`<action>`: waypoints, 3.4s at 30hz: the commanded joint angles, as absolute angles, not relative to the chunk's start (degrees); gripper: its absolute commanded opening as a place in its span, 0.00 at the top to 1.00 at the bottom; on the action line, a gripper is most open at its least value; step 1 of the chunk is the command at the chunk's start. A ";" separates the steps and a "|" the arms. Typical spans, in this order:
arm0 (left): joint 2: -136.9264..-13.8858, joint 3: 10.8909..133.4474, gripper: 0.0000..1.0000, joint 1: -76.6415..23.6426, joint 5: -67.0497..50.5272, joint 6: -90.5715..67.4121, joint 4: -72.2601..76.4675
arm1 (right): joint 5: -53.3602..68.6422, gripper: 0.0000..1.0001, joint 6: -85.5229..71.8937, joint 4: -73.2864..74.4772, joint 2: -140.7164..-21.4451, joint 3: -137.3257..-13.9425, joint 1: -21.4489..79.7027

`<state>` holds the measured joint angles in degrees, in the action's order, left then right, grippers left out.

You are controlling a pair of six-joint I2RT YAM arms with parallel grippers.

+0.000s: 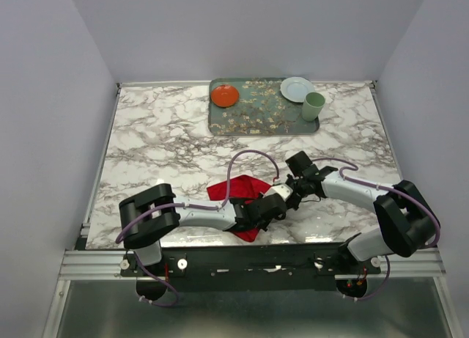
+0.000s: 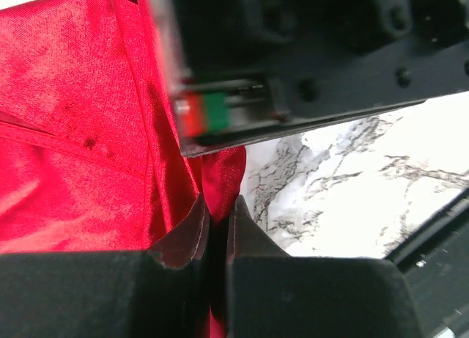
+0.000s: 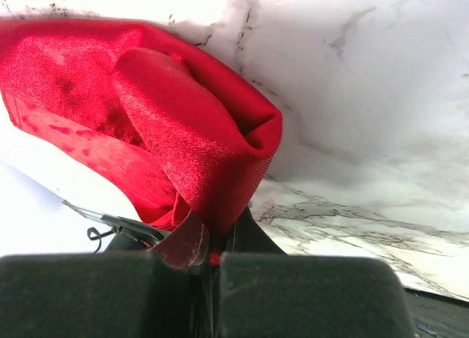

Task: Fold the napkin, place the utensils inside, and roll it up
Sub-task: Roll the napkin with the utensil

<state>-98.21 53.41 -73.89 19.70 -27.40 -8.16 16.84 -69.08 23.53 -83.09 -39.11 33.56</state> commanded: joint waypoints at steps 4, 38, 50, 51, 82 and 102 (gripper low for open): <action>-92.82 48.00 1.00 -70.14 6.95 -30.67 -1.50 | 12.14 0.71 -58.81 25.40 -82.44 -43.23 33.92; -85.87 29.97 1.00 -56.78 -15.03 -41.66 23.64 | 23.29 0.54 -44.03 22.32 -88.32 -49.74 36.21; -87.45 29.01 1.00 -56.78 -16.08 -42.45 26.88 | 24.34 0.73 -42.54 26.10 -92.63 -52.55 36.91; -87.54 28.74 1.00 -56.52 -16.26 -42.54 27.59 | 24.52 0.72 -42.19 26.45 -93.16 -53.08 37.00; -95.53 19.43 1.00 -46.59 -28.47 -54.31 50.27 | 30.05 0.67 -45.70 -2.43 -78.92 -35.69 37.00; -99.67 18.54 1.00 -44.65 -29.97 -56.08 54.23 | 32.34 0.78 -47.20 -13.88 -88.85 -30.94 38.50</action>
